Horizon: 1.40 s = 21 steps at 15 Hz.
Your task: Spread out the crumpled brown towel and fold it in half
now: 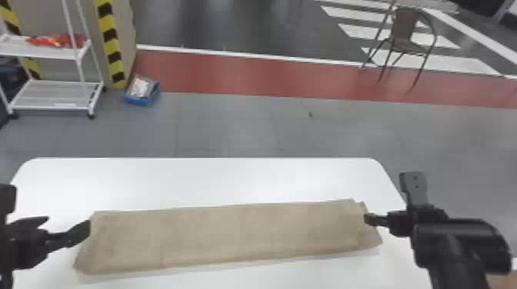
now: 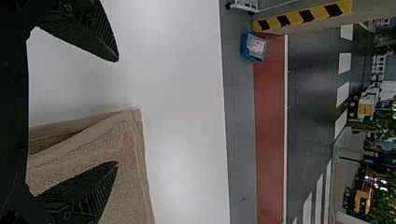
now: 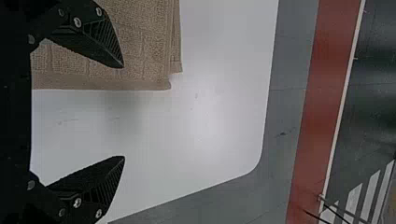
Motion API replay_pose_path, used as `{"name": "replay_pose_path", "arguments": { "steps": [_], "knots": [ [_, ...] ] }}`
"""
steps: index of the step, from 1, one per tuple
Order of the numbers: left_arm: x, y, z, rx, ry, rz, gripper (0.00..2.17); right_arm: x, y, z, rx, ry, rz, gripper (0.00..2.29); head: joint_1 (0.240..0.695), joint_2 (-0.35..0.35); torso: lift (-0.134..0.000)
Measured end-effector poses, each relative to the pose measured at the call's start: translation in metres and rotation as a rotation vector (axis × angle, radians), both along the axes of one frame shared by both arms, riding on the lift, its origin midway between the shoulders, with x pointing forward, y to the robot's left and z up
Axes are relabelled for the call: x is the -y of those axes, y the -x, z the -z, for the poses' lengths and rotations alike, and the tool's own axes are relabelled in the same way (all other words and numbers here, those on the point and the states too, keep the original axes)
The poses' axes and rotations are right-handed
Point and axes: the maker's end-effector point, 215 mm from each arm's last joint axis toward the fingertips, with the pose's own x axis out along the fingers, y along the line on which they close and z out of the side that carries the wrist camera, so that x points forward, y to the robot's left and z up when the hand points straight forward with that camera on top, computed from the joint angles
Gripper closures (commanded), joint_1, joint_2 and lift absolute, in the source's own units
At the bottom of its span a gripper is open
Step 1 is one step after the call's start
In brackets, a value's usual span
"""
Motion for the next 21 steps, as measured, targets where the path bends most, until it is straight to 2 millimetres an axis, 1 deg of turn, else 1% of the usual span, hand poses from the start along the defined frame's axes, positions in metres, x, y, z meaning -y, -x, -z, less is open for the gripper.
{"name": "replay_pose_path", "arguments": {
  "steps": [2, 5, 7, 13, 21],
  "knots": [
    [0.000, 0.019, -0.005, 0.001, 0.039, -0.014, 0.09, 0.000, 0.008, -0.010, 0.027, -0.009, 0.007, 0.10, 0.695, -0.231, 0.000],
    [0.004, 0.042, -0.009, 0.013, 0.078, -0.023, 0.09, -0.005, 0.011, -0.021, 0.055, -0.006, -0.003, 0.10, 0.695, -0.240, 0.000],
    [0.004, 0.052, -0.007, 0.016, 0.099, -0.030, 0.09, -0.012, 0.012, -0.023, 0.064, -0.012, -0.014, 0.10, 0.695, -0.237, 0.000],
    [0.008, 0.057, -0.003, 0.009, 0.107, -0.027, 0.09, -0.018, 0.014, -0.020, 0.052, -0.019, -0.019, 0.10, 0.695, -0.234, 0.000],
    [0.004, 0.060, -0.001, 0.003, 0.101, -0.032, 0.08, -0.026, 0.017, -0.013, 0.033, -0.032, -0.020, 0.10, 0.695, -0.223, 0.000]
  ]
}}
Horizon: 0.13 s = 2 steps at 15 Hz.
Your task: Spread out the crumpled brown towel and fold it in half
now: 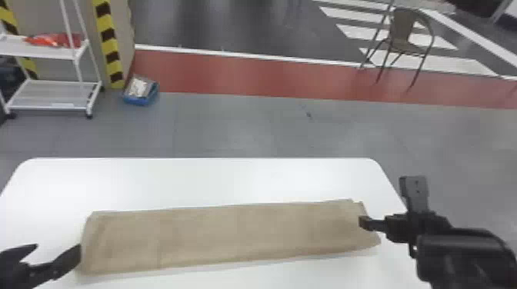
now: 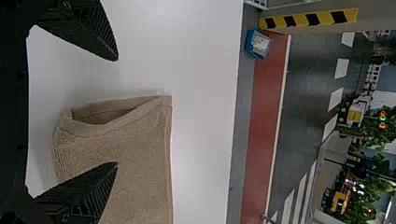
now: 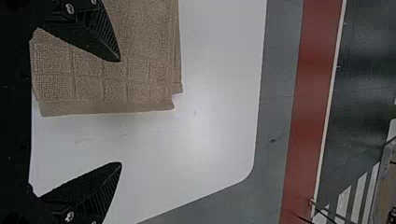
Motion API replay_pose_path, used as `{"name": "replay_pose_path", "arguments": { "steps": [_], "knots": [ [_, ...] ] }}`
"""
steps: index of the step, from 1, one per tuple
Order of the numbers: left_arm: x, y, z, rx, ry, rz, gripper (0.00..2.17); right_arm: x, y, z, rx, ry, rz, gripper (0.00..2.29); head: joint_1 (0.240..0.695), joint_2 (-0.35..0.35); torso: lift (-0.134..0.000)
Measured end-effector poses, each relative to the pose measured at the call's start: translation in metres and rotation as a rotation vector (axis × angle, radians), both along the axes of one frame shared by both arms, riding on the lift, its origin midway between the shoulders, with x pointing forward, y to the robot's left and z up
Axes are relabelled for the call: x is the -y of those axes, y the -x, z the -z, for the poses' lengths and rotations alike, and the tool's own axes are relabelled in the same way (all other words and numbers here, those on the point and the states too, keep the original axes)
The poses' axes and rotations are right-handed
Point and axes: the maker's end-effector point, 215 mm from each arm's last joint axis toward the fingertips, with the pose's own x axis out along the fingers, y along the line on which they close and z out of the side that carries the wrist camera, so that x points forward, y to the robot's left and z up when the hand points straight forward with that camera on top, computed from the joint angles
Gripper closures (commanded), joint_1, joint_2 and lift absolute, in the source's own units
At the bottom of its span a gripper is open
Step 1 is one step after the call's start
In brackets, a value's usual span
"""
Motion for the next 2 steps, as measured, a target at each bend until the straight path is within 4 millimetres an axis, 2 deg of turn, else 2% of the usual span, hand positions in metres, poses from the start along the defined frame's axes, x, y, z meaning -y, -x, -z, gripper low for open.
{"name": "replay_pose_path", "arguments": {
  "steps": [2],
  "knots": [
    [-0.0001, 0.0002, 0.0002, -0.001, -0.002, 0.001, 0.08, -0.0018, 0.0007, 0.0015, -0.002, -0.004, 0.000, 0.10, 0.695, -0.221, 0.000]
  ]
}}
